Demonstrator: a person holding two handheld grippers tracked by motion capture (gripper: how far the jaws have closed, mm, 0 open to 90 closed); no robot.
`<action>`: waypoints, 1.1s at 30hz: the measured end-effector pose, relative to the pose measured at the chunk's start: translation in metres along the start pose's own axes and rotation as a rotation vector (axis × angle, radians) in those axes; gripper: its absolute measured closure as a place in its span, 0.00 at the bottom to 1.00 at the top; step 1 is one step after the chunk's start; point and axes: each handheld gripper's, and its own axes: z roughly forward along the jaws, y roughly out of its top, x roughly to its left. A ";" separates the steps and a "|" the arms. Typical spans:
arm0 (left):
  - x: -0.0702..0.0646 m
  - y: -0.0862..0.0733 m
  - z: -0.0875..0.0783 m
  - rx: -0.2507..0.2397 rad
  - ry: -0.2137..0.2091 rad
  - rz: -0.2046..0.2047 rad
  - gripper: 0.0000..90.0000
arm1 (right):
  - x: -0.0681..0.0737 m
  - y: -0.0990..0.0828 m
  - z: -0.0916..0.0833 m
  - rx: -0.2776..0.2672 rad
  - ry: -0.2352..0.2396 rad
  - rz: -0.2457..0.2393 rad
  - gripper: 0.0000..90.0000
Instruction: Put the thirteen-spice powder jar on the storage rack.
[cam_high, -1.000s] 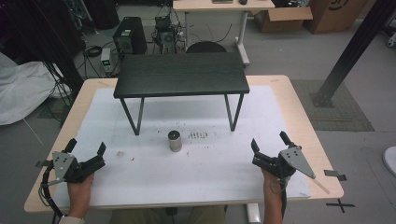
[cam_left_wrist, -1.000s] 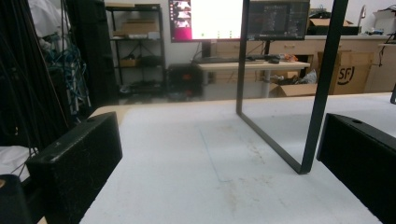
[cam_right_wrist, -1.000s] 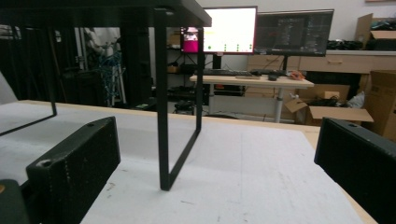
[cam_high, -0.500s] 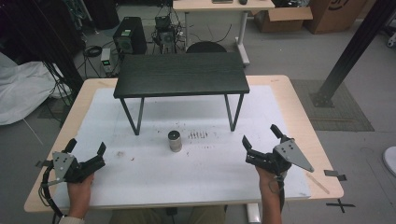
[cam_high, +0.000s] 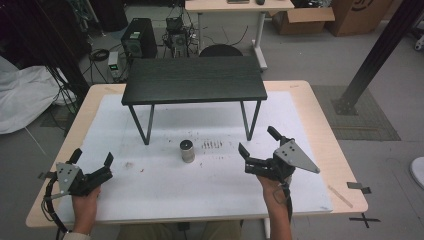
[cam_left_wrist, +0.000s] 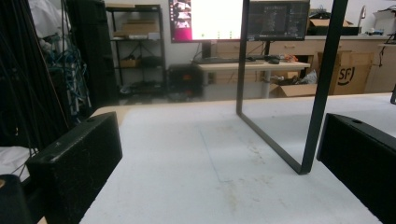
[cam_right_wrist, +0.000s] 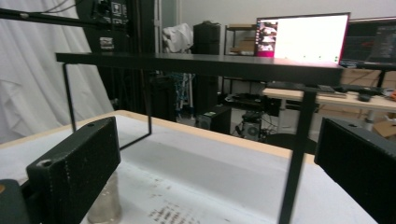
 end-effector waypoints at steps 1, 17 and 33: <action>0.000 0.000 0.000 0.000 0.000 0.000 0.01 | 0.000 0.000 0.000 0.000 0.000 0.000 0.00; 0.000 0.000 0.000 0.001 0.000 0.002 0.01 | 0.033 0.003 0.038 0.061 0.152 0.015 0.00; 0.000 0.000 0.000 0.000 -0.001 0.002 0.01 | 0.072 -0.020 0.083 0.168 0.289 0.014 0.00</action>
